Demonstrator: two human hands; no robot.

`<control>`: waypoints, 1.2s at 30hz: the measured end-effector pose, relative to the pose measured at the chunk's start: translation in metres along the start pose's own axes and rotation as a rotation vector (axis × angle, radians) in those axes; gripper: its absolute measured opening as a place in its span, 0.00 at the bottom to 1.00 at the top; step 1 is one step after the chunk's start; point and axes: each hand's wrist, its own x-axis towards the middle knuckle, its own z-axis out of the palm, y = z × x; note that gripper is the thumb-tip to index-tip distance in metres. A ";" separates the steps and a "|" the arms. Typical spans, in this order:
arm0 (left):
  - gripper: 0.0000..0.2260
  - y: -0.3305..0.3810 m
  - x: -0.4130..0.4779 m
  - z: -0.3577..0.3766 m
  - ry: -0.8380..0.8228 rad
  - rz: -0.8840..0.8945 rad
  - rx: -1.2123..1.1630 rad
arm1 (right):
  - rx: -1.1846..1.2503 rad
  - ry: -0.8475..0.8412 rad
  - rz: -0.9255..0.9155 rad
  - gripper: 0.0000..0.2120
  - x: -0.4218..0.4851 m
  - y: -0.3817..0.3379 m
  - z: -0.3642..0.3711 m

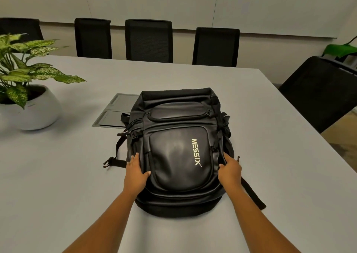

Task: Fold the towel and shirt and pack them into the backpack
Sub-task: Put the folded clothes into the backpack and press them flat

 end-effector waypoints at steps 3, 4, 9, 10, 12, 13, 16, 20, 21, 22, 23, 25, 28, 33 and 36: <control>0.34 -0.007 -0.013 0.003 0.005 -0.007 -0.029 | 0.008 0.012 0.030 0.23 -0.010 0.008 0.001; 0.33 -0.008 -0.018 0.004 0.004 -0.015 -0.013 | 0.005 0.014 0.038 0.23 -0.012 0.011 0.001; 0.30 -0.014 -0.048 0.011 0.046 -0.013 0.068 | -0.020 0.017 0.080 0.25 -0.022 0.024 -0.004; 0.30 -0.015 -0.055 0.012 0.060 -0.005 0.076 | -0.023 0.030 0.075 0.25 -0.025 0.027 -0.006; 0.29 -0.017 -0.067 0.014 0.083 0.007 0.080 | -0.028 0.052 0.073 0.24 -0.031 0.031 -0.008; 0.29 -0.018 -0.073 0.014 0.086 0.014 0.072 | -0.033 0.063 0.074 0.24 -0.033 0.034 -0.009; 0.28 -0.017 -0.087 0.012 0.097 0.021 -0.015 | -0.055 0.098 0.069 0.23 -0.040 0.041 -0.011; 0.18 -0.017 -0.078 -0.003 0.201 0.014 -0.161 | -0.233 0.220 0.003 0.20 -0.050 0.038 -0.011; 0.14 -0.017 -0.070 -0.010 0.247 0.026 -0.145 | -0.318 0.268 -0.017 0.19 -0.051 0.034 -0.011; 0.12 -0.015 -0.062 -0.017 0.297 0.048 -0.119 | -0.369 0.316 -0.043 0.19 -0.052 0.030 -0.010; 0.10 -0.014 -0.052 -0.024 0.339 0.072 -0.098 | -0.380 0.358 -0.085 0.18 -0.053 0.024 -0.009; 0.11 -0.009 -0.031 -0.039 0.356 0.080 -0.069 | -0.367 0.406 -0.249 0.17 -0.053 0.013 -0.001; 0.15 -0.005 0.002 -0.055 0.263 0.088 0.017 | -0.398 0.313 -0.519 0.17 -0.050 -0.009 0.018; 0.18 0.004 0.043 -0.069 0.118 0.151 0.150 | -0.609 -0.045 -0.729 0.24 -0.046 -0.045 0.048; 0.20 0.008 0.056 -0.070 -0.013 0.130 0.273 | -0.719 -0.175 -0.683 0.28 -0.039 -0.052 0.058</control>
